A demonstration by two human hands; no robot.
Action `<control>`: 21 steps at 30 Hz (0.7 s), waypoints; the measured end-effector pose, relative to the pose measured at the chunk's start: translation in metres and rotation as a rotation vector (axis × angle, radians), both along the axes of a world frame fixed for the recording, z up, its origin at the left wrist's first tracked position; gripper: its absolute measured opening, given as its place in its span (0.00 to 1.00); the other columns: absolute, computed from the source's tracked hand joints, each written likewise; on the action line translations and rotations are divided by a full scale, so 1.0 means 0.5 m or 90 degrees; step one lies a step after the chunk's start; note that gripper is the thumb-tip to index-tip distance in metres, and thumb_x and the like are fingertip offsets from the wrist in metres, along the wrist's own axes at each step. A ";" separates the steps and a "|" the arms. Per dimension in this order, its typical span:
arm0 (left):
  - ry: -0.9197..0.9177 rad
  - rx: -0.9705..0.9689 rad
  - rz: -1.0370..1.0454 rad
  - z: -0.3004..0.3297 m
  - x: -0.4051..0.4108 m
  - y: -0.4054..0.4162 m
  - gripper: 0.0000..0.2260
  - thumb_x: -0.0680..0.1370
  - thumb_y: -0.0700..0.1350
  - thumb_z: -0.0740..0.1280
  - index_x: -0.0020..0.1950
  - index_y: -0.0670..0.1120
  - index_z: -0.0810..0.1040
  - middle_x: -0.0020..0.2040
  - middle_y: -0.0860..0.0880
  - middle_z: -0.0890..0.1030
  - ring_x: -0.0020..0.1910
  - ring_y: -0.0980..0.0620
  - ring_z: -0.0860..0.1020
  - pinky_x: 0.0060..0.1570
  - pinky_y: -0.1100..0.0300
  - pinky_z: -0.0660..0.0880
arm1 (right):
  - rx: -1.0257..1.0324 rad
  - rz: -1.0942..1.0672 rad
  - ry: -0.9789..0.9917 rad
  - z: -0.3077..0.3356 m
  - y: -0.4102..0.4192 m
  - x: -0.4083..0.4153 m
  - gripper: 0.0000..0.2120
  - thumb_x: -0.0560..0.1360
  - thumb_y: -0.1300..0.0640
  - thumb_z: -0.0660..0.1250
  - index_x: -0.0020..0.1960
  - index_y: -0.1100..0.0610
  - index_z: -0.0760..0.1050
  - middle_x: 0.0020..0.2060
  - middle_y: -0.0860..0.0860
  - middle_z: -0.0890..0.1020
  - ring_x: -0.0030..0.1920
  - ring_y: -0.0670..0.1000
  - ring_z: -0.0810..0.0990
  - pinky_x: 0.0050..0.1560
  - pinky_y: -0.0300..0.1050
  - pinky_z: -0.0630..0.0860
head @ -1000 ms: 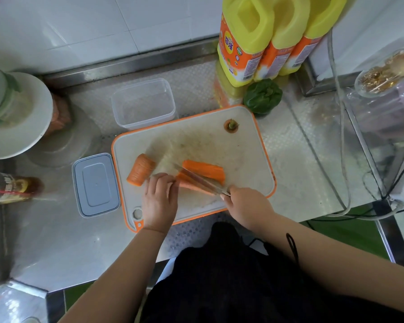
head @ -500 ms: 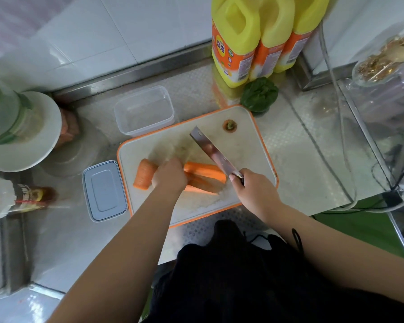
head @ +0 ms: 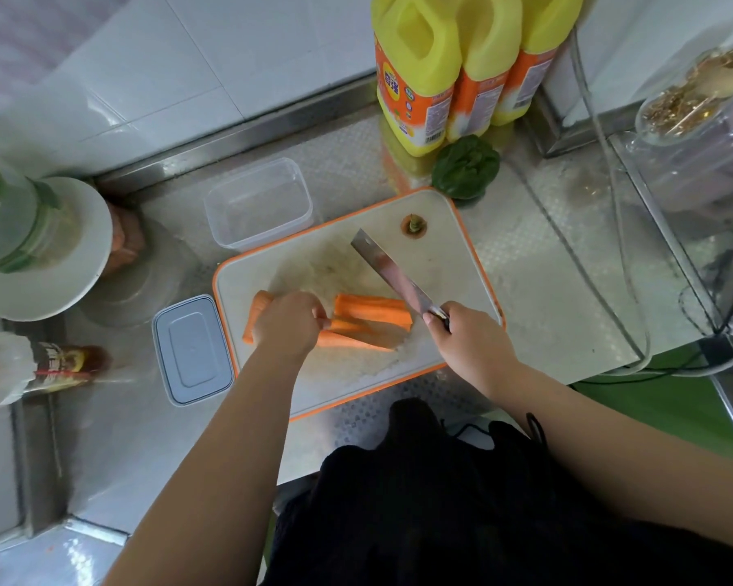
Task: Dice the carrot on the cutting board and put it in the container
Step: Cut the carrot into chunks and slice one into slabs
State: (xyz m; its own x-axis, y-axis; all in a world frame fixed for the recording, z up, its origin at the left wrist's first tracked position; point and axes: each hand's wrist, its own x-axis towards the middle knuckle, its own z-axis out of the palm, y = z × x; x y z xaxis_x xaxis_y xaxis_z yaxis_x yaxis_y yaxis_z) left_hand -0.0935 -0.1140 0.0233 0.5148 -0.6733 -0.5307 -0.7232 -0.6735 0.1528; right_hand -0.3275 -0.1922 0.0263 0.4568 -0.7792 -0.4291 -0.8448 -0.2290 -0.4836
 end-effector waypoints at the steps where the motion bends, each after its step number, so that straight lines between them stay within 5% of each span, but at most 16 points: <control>1: 0.012 -0.022 -0.020 0.005 0.002 0.001 0.05 0.79 0.48 0.67 0.47 0.54 0.82 0.48 0.52 0.79 0.52 0.50 0.74 0.46 0.60 0.62 | 0.001 0.001 0.001 0.000 0.000 0.000 0.15 0.80 0.48 0.58 0.42 0.58 0.70 0.31 0.51 0.74 0.36 0.54 0.76 0.34 0.45 0.65; 3: 0.092 -0.061 -0.036 0.009 0.001 -0.001 0.04 0.78 0.46 0.67 0.45 0.53 0.81 0.46 0.52 0.80 0.47 0.52 0.75 0.41 0.61 0.59 | -0.001 0.002 0.002 0.000 0.001 -0.001 0.15 0.80 0.48 0.58 0.42 0.58 0.70 0.31 0.51 0.74 0.35 0.55 0.75 0.34 0.45 0.64; 6: 0.206 -0.117 0.005 -0.004 -0.005 -0.008 0.04 0.76 0.45 0.70 0.43 0.53 0.79 0.42 0.54 0.78 0.45 0.51 0.76 0.38 0.59 0.69 | -0.008 0.009 0.004 -0.001 0.003 0.000 0.15 0.81 0.47 0.58 0.41 0.57 0.69 0.30 0.50 0.73 0.35 0.54 0.76 0.34 0.45 0.64; 12: 0.140 -0.127 0.050 -0.039 -0.018 -0.005 0.04 0.77 0.47 0.67 0.47 0.56 0.74 0.46 0.54 0.79 0.49 0.48 0.78 0.48 0.52 0.77 | -0.021 0.032 0.025 0.002 0.006 0.004 0.16 0.81 0.47 0.56 0.41 0.56 0.68 0.29 0.49 0.73 0.34 0.52 0.74 0.34 0.45 0.64; 21: 0.103 -0.234 0.051 -0.063 -0.025 0.017 0.05 0.77 0.48 0.68 0.51 0.51 0.73 0.50 0.54 0.73 0.51 0.51 0.74 0.47 0.57 0.70 | -0.005 0.067 0.023 0.002 0.014 0.009 0.16 0.81 0.47 0.56 0.38 0.55 0.65 0.25 0.47 0.68 0.31 0.52 0.71 0.29 0.45 0.60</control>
